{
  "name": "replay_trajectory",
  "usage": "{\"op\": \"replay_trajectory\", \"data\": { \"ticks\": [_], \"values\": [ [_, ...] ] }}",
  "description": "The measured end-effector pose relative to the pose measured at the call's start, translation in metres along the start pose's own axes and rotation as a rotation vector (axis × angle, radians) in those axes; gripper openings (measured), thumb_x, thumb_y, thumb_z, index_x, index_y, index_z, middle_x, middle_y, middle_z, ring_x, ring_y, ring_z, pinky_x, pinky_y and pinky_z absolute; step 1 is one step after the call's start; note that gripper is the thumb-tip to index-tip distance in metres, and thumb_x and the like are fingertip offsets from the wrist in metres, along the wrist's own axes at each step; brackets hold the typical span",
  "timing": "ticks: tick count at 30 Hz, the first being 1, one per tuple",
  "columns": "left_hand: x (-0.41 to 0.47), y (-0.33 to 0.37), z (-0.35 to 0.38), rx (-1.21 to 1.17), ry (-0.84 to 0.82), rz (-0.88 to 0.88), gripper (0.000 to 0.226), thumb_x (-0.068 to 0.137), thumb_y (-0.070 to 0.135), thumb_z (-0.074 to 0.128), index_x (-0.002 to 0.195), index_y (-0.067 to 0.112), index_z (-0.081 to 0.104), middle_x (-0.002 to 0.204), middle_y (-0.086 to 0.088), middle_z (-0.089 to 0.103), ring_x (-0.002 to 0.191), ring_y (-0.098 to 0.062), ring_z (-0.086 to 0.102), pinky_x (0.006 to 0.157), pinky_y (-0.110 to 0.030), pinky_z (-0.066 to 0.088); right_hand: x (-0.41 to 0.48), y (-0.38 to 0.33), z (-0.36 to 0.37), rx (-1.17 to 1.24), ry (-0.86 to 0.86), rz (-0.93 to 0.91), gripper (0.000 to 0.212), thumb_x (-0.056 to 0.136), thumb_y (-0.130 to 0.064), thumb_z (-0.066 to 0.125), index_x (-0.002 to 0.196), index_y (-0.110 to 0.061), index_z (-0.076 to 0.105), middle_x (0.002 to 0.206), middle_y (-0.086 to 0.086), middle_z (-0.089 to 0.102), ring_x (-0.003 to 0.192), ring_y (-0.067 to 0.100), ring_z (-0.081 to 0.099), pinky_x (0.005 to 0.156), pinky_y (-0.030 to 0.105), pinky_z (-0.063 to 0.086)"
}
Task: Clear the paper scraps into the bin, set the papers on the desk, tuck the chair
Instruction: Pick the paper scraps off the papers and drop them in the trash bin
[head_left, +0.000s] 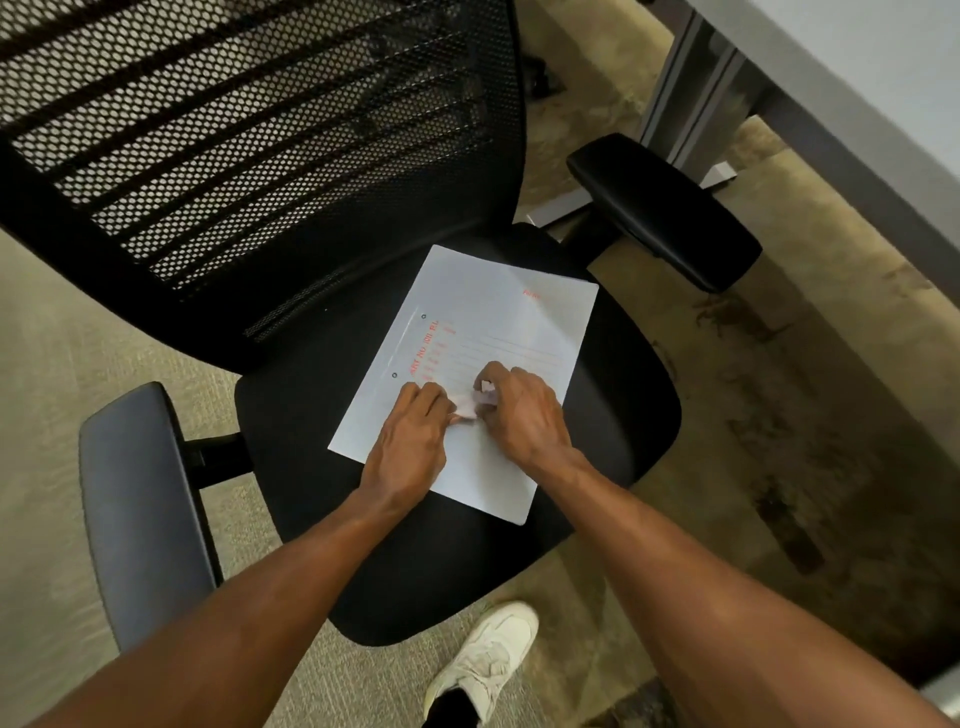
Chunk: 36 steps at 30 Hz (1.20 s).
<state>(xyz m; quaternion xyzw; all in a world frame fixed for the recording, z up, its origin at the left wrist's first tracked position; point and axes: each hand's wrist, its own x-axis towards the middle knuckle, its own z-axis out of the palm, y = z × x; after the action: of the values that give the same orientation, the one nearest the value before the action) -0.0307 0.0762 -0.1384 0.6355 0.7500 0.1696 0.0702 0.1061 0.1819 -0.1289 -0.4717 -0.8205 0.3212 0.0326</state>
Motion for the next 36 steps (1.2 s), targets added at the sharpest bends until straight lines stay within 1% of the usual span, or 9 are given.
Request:
{"op": "replay_trajectory", "data": {
  "ticks": [4, 9, 15, 19, 22, 25, 28, 31, 36],
  "values": [
    [-0.008, 0.018, 0.000, -0.025, -0.009, 0.003, 0.014, 0.088, -0.012, 0.074, 0.099, -0.004, 0.074, 0.095, -0.015, 0.069, 0.083, -0.034, 0.064, 0.066, -0.042, 0.060, -0.030, 0.022, 0.001, 0.123, 0.108, 0.069, 0.021, 0.097, -0.020, 0.069, 0.118, -0.019, 0.067, 0.107, 0.007, 0.068, 0.098, 0.026, 0.064, 0.083, 0.044, 0.058],
    [-0.017, 0.063, 0.006, -0.084, -0.041, 0.053, 0.018, 0.085, -0.013, 0.075, 0.099, -0.003, 0.076, 0.095, -0.017, 0.070, 0.085, -0.035, 0.066, 0.069, -0.044, 0.062, -0.082, 0.051, 0.002, 0.262, 0.311, 0.204, 0.016, 0.093, -0.020, 0.077, 0.109, -0.021, 0.076, 0.097, -0.002, 0.071, 0.085, 0.015, 0.065, 0.075, 0.033, 0.056],
    [-0.027, 0.144, 0.021, -0.220, -0.072, 0.151, 0.021, 0.100, 0.007, 0.054, 0.101, 0.002, 0.075, 0.096, -0.012, 0.069, 0.088, -0.031, 0.062, 0.066, -0.044, 0.056, -0.160, 0.098, -0.009, 0.410, 0.508, 0.438, 0.019, 0.092, -0.020, 0.078, 0.110, -0.027, 0.077, 0.102, -0.006, 0.075, 0.088, 0.011, 0.070, 0.081, 0.032, 0.057],
    [-0.038, 0.200, 0.044, -0.275, -0.136, 0.238, 0.015, 0.095, -0.007, 0.064, 0.103, -0.002, 0.075, 0.097, -0.014, 0.070, 0.087, -0.032, 0.063, 0.072, -0.044, 0.056, -0.216, 0.129, -0.017, 0.443, 0.624, 0.586, 0.022, 0.089, -0.017, 0.082, 0.109, -0.026, 0.079, 0.100, -0.009, 0.077, 0.084, 0.010, 0.071, 0.077, 0.027, 0.055],
    [-0.050, 0.243, 0.061, -0.298, -0.184, 0.278, 0.012, 0.092, -0.010, 0.065, 0.093, -0.002, 0.074, 0.093, -0.016, 0.070, 0.082, -0.035, 0.064, 0.071, -0.045, 0.056, -0.256, 0.152, -0.021, 0.499, 0.682, 0.692, 0.019, 0.088, -0.016, 0.083, 0.106, -0.023, 0.080, 0.092, -0.005, 0.079, 0.078, 0.013, 0.072, 0.074, 0.028, 0.056],
    [-0.066, 0.283, 0.079, -0.301, -0.239, 0.323, 0.011, 0.091, -0.008, 0.068, 0.086, 0.002, 0.070, 0.090, -0.014, 0.068, 0.080, -0.035, 0.064, 0.071, -0.042, 0.054, -0.296, 0.180, -0.019, 0.474, 0.740, 0.825, 0.013, 0.086, -0.021, 0.086, 0.094, -0.012, 0.080, 0.080, 0.003, 0.078, 0.068, 0.021, 0.070, 0.065, 0.027, 0.046],
    [-0.085, 0.321, 0.099, -0.276, -0.343, 0.370, 0.011, 0.088, -0.005, 0.068, 0.086, 0.005, 0.071, 0.091, -0.014, 0.069, 0.083, -0.037, 0.066, 0.072, -0.041, 0.052, -0.337, 0.208, -0.017, 0.457, 0.779, 0.966, 0.025, 0.086, -0.027, 0.086, 0.084, -0.004, 0.078, 0.076, 0.016, 0.077, 0.069, 0.034, 0.071, 0.062, 0.029, 0.039],
    [-0.104, 0.355, 0.123, -0.236, -0.444, 0.428, 0.014, 0.083, -0.004, 0.071, 0.089, 0.006, 0.078, 0.093, -0.015, 0.073, 0.085, -0.037, 0.070, 0.073, -0.039, 0.055, -0.377, 0.231, -0.016, 0.465, 0.822, 1.010, 0.014, 0.086, -0.019, 0.086, 0.096, -0.011, 0.080, 0.081, 0.011, 0.079, 0.072, 0.030, 0.073, 0.064, 0.029, 0.046],
    [-0.140, 0.403, 0.161, -0.169, -0.613, 0.515, 0.021, 0.090, 0.002, 0.063, 0.104, 0.008, 0.076, 0.109, -0.014, 0.071, 0.105, -0.035, 0.067, 0.086, -0.038, 0.053, -0.441, 0.266, -0.006, 0.466, 0.829, 1.126, 0.022, 0.087, -0.015, 0.085, 0.108, -0.010, 0.080, 0.092, 0.015, 0.080, 0.083, 0.034, 0.076, 0.074, 0.040, 0.061]
  ]
}}
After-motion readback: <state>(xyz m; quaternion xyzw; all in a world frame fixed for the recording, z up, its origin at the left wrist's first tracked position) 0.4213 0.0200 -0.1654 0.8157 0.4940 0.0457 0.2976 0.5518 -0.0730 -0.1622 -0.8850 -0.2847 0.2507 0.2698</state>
